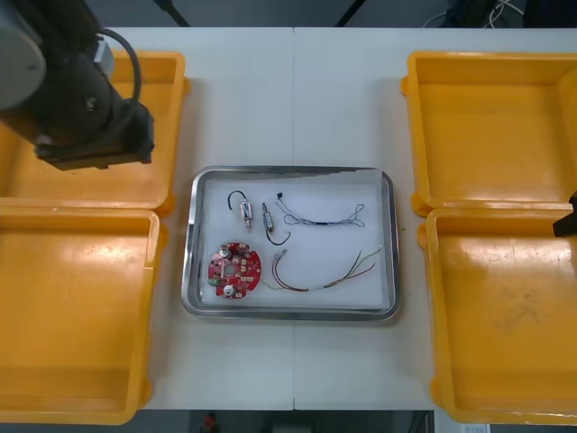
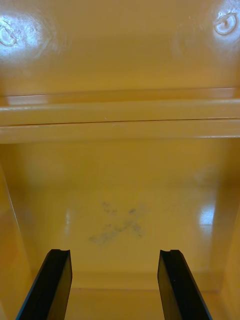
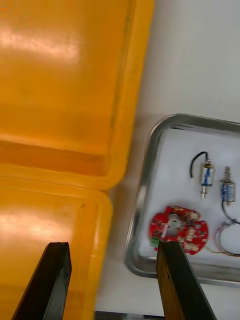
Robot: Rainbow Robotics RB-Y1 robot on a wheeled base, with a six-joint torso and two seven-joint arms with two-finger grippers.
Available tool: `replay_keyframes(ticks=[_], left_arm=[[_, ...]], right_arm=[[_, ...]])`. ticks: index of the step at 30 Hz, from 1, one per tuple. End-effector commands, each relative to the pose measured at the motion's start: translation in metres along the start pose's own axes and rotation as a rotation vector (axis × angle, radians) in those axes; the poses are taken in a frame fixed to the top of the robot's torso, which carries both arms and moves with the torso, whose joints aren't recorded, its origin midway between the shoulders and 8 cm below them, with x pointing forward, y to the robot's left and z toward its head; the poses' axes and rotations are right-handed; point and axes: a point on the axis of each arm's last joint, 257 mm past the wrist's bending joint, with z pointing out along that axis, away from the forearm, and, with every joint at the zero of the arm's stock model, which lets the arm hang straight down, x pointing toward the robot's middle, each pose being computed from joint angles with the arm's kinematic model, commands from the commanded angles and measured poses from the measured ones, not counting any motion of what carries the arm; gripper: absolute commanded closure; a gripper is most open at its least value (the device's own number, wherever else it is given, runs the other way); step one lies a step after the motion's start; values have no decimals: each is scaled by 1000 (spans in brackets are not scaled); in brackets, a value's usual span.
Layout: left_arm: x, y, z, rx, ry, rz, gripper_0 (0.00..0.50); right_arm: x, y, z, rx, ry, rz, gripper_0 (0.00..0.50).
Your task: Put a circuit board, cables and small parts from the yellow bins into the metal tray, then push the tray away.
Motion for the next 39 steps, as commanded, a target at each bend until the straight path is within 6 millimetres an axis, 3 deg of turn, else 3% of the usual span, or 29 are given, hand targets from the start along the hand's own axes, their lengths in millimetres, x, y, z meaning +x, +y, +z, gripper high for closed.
replay_keyframes(ticks=[1,6,12,19,33,39], left_arm=[[-12,47,-15,-4,-39,30,0],[-9,95,-12,-36,-34,26,0],[2,129,-2,-53,1,-36,0],[13,163,17,-84,18,-100,0],[43,188,47,-90,50,-44,0],[56,187,49,-75,68,8,0]], right_arm=[[13,5,10,-28,34,53,0],[12,19,8,-28,58,0,0],[9,41,2,-24,96,-92,0],[6,101,-4,-114,107,-272,0],[25,192,-1,-162,78,-657,0],[35,233,4,-197,73,-790,0]])
